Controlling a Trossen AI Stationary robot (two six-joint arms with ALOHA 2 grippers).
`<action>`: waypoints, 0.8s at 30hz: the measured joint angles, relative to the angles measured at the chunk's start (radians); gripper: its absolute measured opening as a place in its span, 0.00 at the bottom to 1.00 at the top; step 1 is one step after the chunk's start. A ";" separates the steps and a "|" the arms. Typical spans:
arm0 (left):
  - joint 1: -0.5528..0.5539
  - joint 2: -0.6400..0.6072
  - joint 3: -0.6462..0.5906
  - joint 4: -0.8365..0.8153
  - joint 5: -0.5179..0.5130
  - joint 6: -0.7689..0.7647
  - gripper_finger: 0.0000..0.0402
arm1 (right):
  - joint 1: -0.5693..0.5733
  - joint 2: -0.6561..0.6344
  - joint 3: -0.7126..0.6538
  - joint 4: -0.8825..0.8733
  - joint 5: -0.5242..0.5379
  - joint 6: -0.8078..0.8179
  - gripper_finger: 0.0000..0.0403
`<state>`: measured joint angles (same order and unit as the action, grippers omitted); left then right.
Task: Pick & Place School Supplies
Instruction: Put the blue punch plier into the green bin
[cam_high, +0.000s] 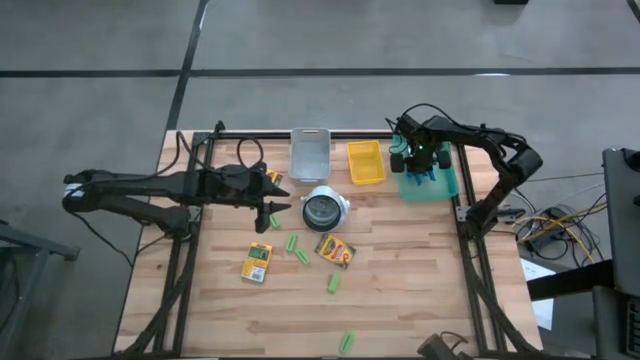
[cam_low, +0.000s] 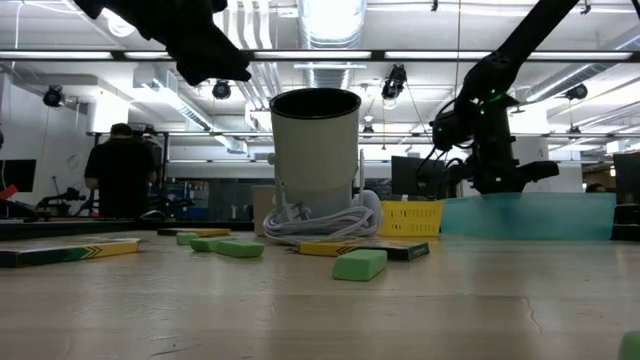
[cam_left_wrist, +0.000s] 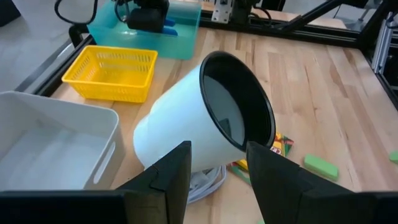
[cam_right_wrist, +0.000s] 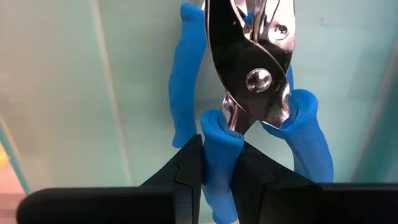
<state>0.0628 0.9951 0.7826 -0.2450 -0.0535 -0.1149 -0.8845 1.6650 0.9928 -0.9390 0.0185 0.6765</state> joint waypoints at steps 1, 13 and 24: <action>0.000 0.000 0.000 0.001 0.000 -0.002 0.40 | 0.000 0.000 0.000 0.000 0.000 0.000 0.13; 0.001 0.000 0.000 0.009 0.000 -0.002 0.40 | 0.001 0.000 0.000 0.001 0.008 -0.067 0.19; 0.001 0.000 0.000 0.009 0.000 -0.002 0.40 | 0.000 0.000 0.000 0.004 0.010 -0.064 0.35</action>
<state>0.0635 0.9951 0.7826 -0.2359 -0.0532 -0.1165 -0.8841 1.6648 0.9928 -0.9345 0.0282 0.6121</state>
